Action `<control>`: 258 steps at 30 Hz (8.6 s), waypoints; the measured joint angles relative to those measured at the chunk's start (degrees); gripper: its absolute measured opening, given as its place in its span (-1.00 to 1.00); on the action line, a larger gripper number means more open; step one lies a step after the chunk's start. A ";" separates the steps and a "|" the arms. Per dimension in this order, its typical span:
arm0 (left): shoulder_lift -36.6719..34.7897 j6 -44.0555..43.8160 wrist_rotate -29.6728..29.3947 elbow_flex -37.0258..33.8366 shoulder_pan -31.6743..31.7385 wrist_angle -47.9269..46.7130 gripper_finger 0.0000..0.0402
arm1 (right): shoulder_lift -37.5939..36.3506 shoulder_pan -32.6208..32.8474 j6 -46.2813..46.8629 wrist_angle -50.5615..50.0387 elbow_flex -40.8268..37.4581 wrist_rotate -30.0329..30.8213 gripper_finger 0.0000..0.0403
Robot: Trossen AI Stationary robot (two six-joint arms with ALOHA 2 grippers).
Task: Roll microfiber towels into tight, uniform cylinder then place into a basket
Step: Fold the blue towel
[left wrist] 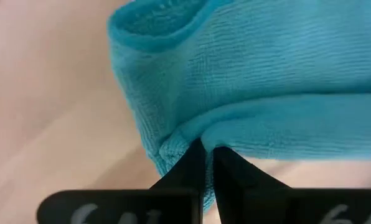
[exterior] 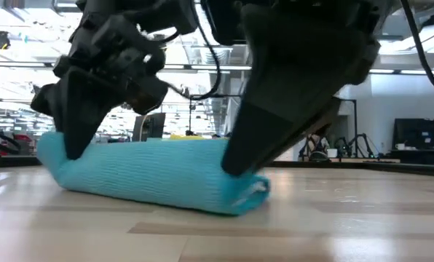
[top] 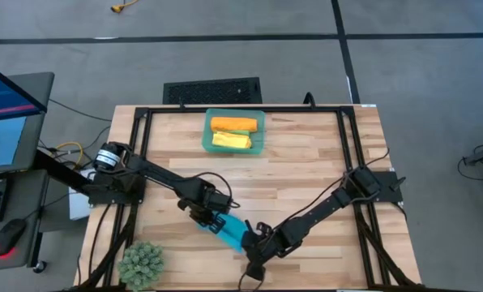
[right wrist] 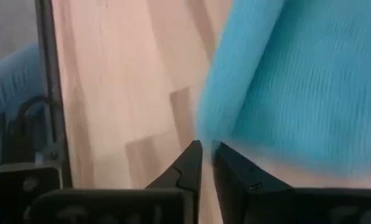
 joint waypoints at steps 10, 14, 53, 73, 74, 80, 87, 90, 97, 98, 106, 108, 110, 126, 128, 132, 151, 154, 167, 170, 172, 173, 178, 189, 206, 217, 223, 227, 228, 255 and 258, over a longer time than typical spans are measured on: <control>-0.33 0.88 1.07 -4.92 0.05 -0.04 -0.96 | 0.01 0.72 -6.96 1.45 -0.04 1.06 -0.54; -0.28 0.99 1.13 -4.93 0.05 0.76 -0.96 | 0.02 1.15 -16.94 9.11 -0.04 1.54 -0.56; -0.04 3.89 1.06 -4.97 -0.01 1.37 -0.96 | 0.02 -4.38 -27.15 3.03 0.07 15.96 -0.67; 0.02 12.63 0.44 -5.02 -0.32 1.88 -0.63 | 4.52 -5.80 -24.44 4.50 0.29 10.87 -0.67; 0.02 13.09 0.17 -4.98 -0.48 1.88 -0.59 | 4.52 -5.80 -24.44 4.29 0.29 10.87 -0.67; -0.02 13.80 -1.64 -4.91 -1.84 1.86 -0.27 | 4.52 -5.42 -24.52 3.70 0.29 10.89 -0.67; -0.08 22.86 -1.56 -4.89 -2.49 1.69 -0.07 | 4.59 -5.42 -24.57 3.51 0.22 10.84 -0.67; -0.93 25.13 -2.82 -5.01 -3.18 1.46 -0.06 | 4.61 -5.42 -24.57 3.46 0.20 10.80 -0.67; -7.63 25.70 -13.89 -5.26 -5.10 -1.51 -0.09 | 4.63 -5.42 -24.57 3.38 0.18 10.69 -0.67; -8.50 25.65 -15.21 -5.24 -5.54 -2.34 -0.09 | 4.63 -5.42 -24.57 3.38 0.18 10.69 -0.67; -14.16 28.07 -25.37 -5.20 -11.93 -4.87 -0.09 | 4.66 -5.07 -23.11 3.31 0.16 10.79 -0.67; -14.19 31.92 -29.73 -5.13 -14.88 -3.53 -0.09 | 4.66 -5.03 -23.11 3.37 0.14 10.80 -0.67; -13.62 35.86 -34.08 -5.13 -17.63 -2.74 -0.09 | 4.66 -5.03 -23.09 3.38 0.11 10.78 -0.67; 0.72 45.26 -45.74 -5.00 -23.12 1.22 -0.09 | 4.66 -5.03 -21.16 3.55 0.11 10.71 -0.67; 1.76 44.56 -46.85 -4.71 -22.95 1.19 -0.09 | 4.66 -5.01 -21.16 3.55 0.11 10.69 -0.67; 3.25 44.30 -45.78 -4.64 -22.28 1.07 -0.09 | 4.66 -4.99 -21.14 3.62 0.11 10.68 -0.67; 0.84 37.68 -32.35 -5.00 -20.69 1.06 -0.94 | 4.81 -2.61 -21.86 7.26 0.05 7.25 -0.67; -1.38 37.71 -24.94 -5.11 -19.76 2.73 -0.92 | 4.88 -1.78 -22.06 8.73 0.00 6.58 -0.66; -2.71 37.48 -14.94 -5.24 -17.38 7.58 -0.94 | 4.96 -0.12 -26.22 9.98 0.95 6.05 -0.10; -2.71 37.91 -14.79 -5.24 -17.37 7.48 -0.94 | 4.96 0.00 -29.28 9.79 2.59 6.38 -0.03; -2.71 37.97 -14.52 -5.24 -17.37 7.48 -0.94 | 4.67 0.24 -31.18 9.68 3.54 6.84 -0.02; -2.73 37.97 -14.50 -5.24 -17.37 7.48 -0.94 | 4.39 0.40 -32.08 9.30 3.90 7.08 -0.02; -2.78 37.78 -13.79 -5.18 -17.37 7.60 -0.94 | 4.26 1.26 -36.83 9.98 5.61 10.12 -0.06; -2.86 34.73 -10.11 -5.13 -17.39 7.74 -0.93 | 10.08 -0.67 -34.17 10.21 6.05 10.96 -0.09; -2.93 35.32 -9.28 -5.02 -17.39 7.80 -0.93 | 6.10 2.32 -30.97 -7.57 12.80 13.63 -0.25; -2.95 34.87 -9.25 -5.02 -17.39 7.81 -0.93 | 5.92 -0.04 -32.15 -8.80 14.52 14.04 -0.28; -2.95 34.73 -8.77 -5.02 -17.39 7.81 -0.93 | 6.66 -2.21 -33.46 -5.60 14.53 6.96 0.01; -2.95 34.73 -8.63 -5.02 -17.39 7.79 -0.93 | 7.27 -2.53 -33.51 -5.42 14.60 6.84 0.20; -2.95 34.73 -8.61 -5.02 -17.39 7.80 -0.93 | 7.68 -2.57 -33.53 -5.05 14.69 7.15 0.22; -2.99 36.54 -6.48 -4.95 -19.46 5.52 -0.93 | 12.96 -3.37 -26.51 -0.50 14.62 10.11 -0.74; -2.99 34.94 -4.68 -4.95 -20.17 5.05 -0.93 | 13.04 -3.32 -23.31 2.88 14.57 4.49 -0.90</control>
